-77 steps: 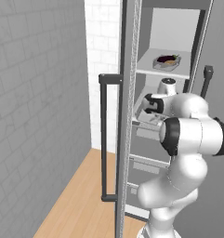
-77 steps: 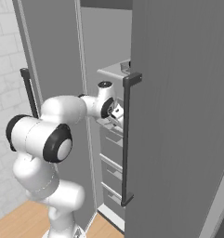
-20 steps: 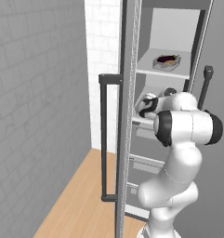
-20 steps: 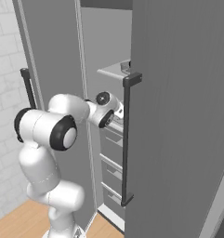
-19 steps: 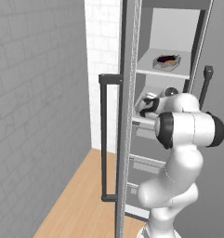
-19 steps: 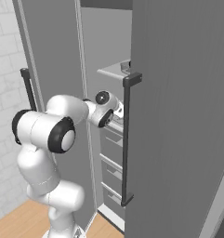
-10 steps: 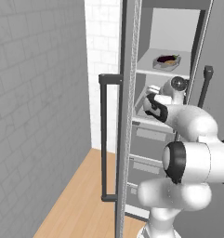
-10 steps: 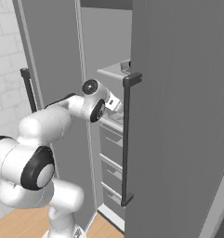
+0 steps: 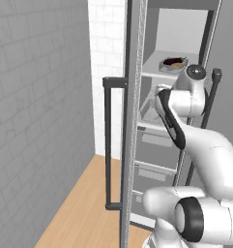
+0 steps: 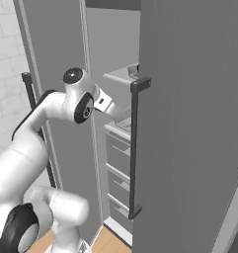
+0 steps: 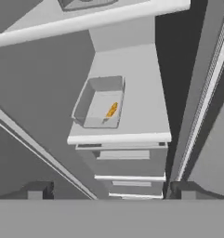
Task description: Take the meat container that has the shrimp and place it on the second highest rack of the freezer. Then take the vegetable container that has the sweet potato and eggplant and place it on the highest rack of the freezer.
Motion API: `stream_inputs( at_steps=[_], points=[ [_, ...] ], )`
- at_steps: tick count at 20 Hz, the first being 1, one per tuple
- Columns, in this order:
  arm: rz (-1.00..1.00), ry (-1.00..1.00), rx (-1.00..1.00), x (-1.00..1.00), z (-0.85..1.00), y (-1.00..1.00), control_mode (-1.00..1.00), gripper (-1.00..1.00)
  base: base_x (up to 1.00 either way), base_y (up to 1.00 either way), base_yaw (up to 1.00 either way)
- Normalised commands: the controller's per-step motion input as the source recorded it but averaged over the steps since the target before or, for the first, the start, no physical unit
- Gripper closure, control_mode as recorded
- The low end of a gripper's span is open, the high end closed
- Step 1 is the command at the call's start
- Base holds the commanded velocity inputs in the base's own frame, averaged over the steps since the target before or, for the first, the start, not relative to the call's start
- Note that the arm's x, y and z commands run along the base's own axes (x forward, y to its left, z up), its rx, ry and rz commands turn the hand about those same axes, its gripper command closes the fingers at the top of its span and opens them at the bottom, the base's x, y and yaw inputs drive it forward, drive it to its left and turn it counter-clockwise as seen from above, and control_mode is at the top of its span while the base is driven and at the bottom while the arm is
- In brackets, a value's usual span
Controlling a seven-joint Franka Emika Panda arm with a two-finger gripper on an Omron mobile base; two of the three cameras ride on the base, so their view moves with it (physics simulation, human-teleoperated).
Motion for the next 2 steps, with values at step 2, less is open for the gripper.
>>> stream_inputs(
  at_steps=[2],
  points=[
    [0.07, 0.04, 0.01, -1.00, 0.41, 0.08, -1.00, -1.00, 0.00, 0.00, 0.00]
  ],
)
